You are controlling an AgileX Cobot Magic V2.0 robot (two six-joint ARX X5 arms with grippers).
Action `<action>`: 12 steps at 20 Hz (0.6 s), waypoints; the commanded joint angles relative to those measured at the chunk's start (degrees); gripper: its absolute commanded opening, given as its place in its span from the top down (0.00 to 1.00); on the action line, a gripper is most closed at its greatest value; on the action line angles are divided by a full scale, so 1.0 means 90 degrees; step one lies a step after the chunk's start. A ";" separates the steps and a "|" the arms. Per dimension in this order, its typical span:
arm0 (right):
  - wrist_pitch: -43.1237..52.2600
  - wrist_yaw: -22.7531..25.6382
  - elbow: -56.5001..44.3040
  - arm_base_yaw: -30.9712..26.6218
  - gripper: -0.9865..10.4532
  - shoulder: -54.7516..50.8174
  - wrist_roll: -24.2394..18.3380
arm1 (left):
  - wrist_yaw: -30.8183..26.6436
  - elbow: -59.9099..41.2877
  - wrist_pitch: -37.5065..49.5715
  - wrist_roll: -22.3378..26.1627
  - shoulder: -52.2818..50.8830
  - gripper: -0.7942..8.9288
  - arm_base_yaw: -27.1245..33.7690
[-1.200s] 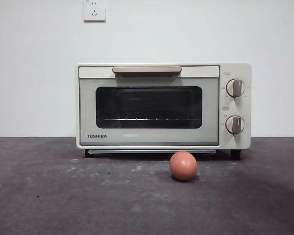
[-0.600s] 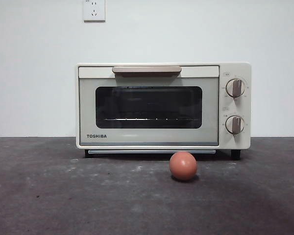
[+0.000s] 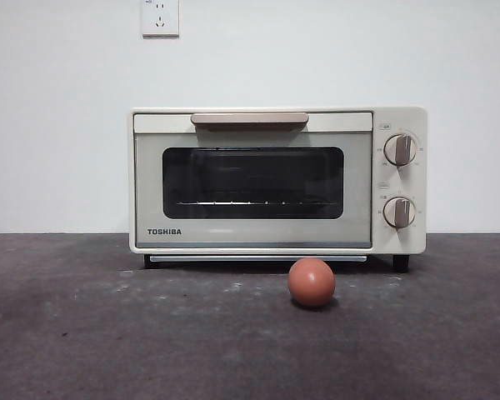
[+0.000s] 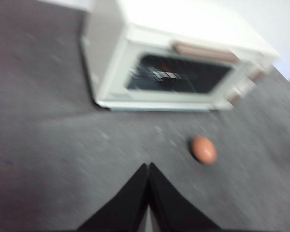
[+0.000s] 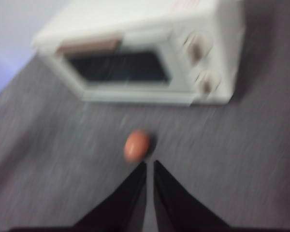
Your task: Eggoven
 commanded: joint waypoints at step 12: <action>-0.1231 -0.0102 0.0515 0.0641 0.77 0.0503 -0.1020 | 0.0860 0.0401 -0.0852 0.0634 0.0571 0.91 -0.0002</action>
